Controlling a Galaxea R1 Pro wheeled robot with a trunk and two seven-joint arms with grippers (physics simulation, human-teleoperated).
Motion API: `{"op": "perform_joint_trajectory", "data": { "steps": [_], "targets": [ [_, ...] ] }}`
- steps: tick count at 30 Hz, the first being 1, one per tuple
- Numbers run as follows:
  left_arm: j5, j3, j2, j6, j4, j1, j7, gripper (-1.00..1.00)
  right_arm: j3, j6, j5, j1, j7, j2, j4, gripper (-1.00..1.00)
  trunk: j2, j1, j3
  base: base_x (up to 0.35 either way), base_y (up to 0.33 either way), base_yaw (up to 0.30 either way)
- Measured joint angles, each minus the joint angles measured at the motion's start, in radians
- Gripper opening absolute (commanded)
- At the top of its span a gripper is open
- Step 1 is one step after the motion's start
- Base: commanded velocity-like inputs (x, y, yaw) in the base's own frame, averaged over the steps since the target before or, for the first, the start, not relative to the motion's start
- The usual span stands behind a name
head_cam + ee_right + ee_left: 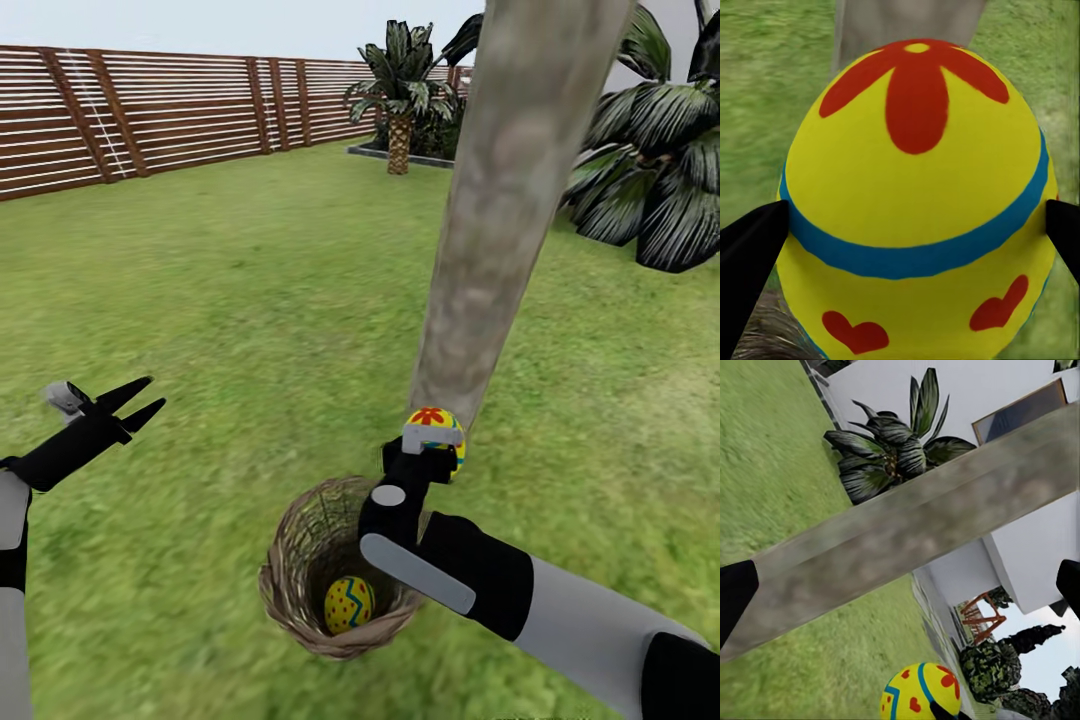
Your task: Take the three Easter eggs out of the wicker basket on the lawn in the garden, then place them on the lawn next to a single tree (choose any tree) so that all three eggs are next to the same tree and none are left in the basket.
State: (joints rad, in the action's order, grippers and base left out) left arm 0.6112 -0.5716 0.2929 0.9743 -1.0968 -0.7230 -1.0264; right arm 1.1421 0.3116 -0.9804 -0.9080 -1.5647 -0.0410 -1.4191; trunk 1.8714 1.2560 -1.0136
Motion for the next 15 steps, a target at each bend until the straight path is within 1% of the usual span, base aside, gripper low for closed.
{"op": "perform_joint_trajectory", "data": {
  "steps": [1, 2, 5, 9, 12, 15],
  "targets": [
    [0.000, 0.000, 0.000, 0.000, 0.000, 0.000, 0.000, 1.00, 0.000, 0.003, 0.002, 0.000, 0.000, -0.004, 0.000, -1.00, 0.000, 0.000, 0.001, 0.000, 0.000, -0.205],
    [0.000, 0.000, 0.000, 0.001, 0.000, 0.000, 0.000, 1.00, -0.001, 0.024, 0.003, 0.000, 0.000, -0.007, 0.000, -1.00, -0.007, -0.004, 0.006, 0.000, 0.000, -0.205],
    [0.000, 0.000, 0.000, 0.001, 0.000, 0.000, 0.001, 1.00, -0.001, 0.063, 0.005, 0.000, 0.000, -0.009, 0.001, -1.00, -0.028, -0.015, 0.019, 0.000, 0.000, -0.205],
    [0.000, 0.000, 0.000, 0.002, 0.000, 0.000, 0.002, 1.00, -0.004, 0.069, 0.005, 0.001, 0.000, -0.027, 0.002, -1.00, -0.056, -0.031, 0.037, 0.000, 0.000, -0.205],
    [0.000, -0.001, 0.000, 0.002, 0.000, 0.000, 0.001, 1.00, -0.006, 0.069, 0.003, 0.002, 0.000, -0.030, 0.004, -1.00, -0.056, -0.031, 0.041, 0.000, 0.000, -0.205],
    [0.000, -0.001, 0.001, 0.002, 0.000, 0.000, 0.001, 1.00, -0.006, 0.069, -0.003, 0.002, 0.000, -0.047, 0.004, -1.00, -0.056, -0.031, 0.044, 0.000, 0.000, -0.205]
  ]
}}
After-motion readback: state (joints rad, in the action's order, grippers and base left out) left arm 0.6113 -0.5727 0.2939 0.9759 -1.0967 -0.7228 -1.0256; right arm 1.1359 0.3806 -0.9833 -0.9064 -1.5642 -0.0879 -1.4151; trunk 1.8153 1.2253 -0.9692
